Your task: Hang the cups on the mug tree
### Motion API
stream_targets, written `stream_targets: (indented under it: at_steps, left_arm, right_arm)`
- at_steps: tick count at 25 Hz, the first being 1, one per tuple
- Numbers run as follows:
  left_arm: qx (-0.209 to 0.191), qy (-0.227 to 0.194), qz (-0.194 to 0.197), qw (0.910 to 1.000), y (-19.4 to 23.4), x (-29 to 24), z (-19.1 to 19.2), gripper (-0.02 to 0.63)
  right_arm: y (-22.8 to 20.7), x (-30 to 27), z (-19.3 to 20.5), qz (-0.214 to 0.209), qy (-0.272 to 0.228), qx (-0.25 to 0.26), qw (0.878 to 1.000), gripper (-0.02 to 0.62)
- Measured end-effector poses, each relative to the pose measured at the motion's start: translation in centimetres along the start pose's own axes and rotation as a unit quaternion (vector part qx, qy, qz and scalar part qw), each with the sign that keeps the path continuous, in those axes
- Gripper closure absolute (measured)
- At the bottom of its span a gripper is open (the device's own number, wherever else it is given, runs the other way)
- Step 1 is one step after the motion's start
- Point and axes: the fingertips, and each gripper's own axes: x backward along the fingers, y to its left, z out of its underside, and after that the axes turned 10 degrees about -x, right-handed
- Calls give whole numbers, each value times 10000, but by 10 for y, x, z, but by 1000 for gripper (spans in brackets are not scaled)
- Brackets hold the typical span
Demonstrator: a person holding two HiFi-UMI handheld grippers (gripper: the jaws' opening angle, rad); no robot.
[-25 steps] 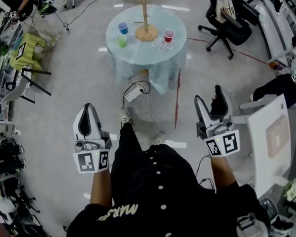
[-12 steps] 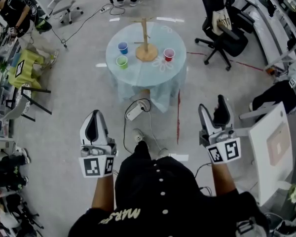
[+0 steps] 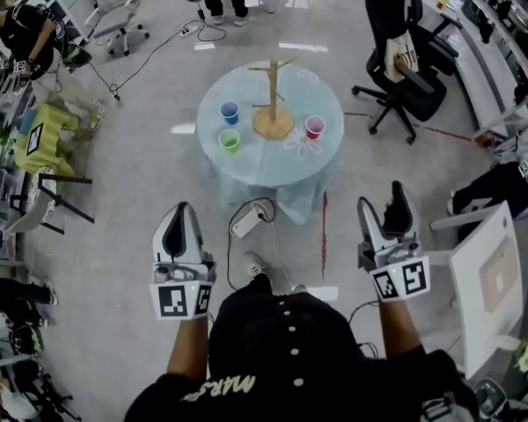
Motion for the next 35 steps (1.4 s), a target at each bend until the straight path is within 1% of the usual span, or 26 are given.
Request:
stream_targets:
  at_steps: [4, 8, 14, 18, 26, 32, 35]
  left_arm:
    - [69, -17, 17, 10000, 19, -24, 10, 607]
    - [121, -102, 88, 9998, 41, -46, 17, 607]
    - [175, -263, 295, 9991, 76, -77, 19, 607]
    - [240, -275, 541, 9979, 95, -95, 22, 607]
    - [347, -149, 782, 9962, 72, -143, 44, 607]
    - [351, -81, 756, 9965, 59, -201, 55, 607]
    - [243, -126, 795, 9965, 47, -231, 52, 607]
  right_arm:
    - [-1, -29, 7, 64, 17, 30, 10000, 281]
    - [4, -61, 8, 104, -76, 94, 9999, 281]
    - [15, -96, 10, 299, -224, 157, 9992, 281]
    - [27, -112, 17, 490, -179, 186, 9985, 281]
    - [-20, -127, 27, 801, -14, 130, 9967, 281]
    - [-66, -170, 30, 739, 37, 57, 9972, 279]
    - [-89, -194, 30, 641, 116, 42, 9979, 279]
